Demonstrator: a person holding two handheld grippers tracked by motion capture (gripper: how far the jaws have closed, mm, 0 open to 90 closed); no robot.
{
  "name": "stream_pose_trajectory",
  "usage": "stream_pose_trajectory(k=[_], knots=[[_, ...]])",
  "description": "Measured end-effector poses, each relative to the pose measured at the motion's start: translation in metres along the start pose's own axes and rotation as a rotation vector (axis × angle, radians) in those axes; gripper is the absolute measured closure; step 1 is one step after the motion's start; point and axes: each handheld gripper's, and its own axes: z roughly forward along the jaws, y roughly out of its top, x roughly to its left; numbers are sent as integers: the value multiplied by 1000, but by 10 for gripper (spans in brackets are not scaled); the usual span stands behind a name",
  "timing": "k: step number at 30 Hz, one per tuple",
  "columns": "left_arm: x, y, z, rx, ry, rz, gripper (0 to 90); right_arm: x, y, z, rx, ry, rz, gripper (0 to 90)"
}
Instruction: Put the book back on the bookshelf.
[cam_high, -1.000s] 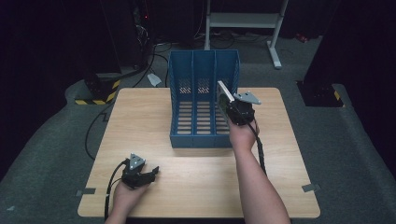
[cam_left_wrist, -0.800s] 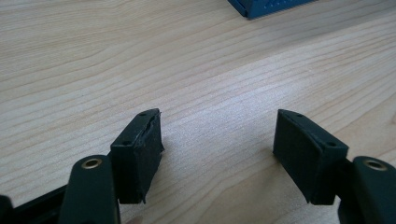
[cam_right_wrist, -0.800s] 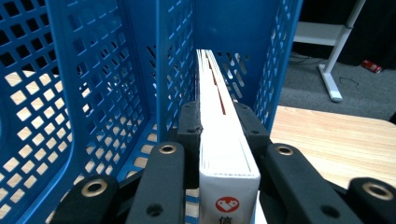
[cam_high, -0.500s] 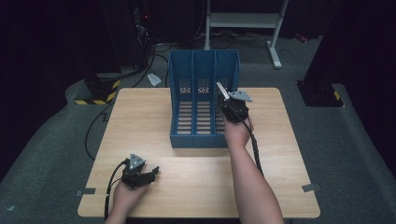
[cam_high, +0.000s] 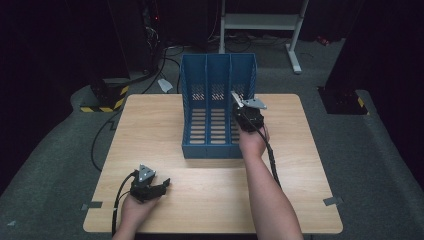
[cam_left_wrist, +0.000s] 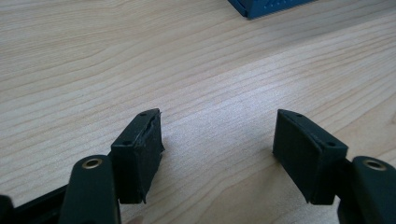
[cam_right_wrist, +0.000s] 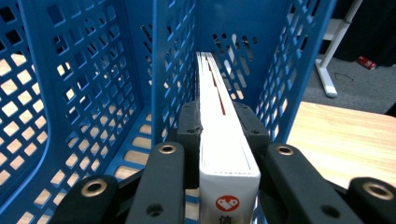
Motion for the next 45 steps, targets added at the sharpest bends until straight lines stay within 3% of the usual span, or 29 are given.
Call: stream_pose_trajectory(k=[9,29,45], knots=[[0,0,0,0,2,1,328,0,-8,-3,8,2,-1,747],[-1,0,0,3,4,3,328,-1,-28,-15,87,12,-2,744],[-1,0,0,5,9,12,328,-1,-34,-16,111,15,3,728]])
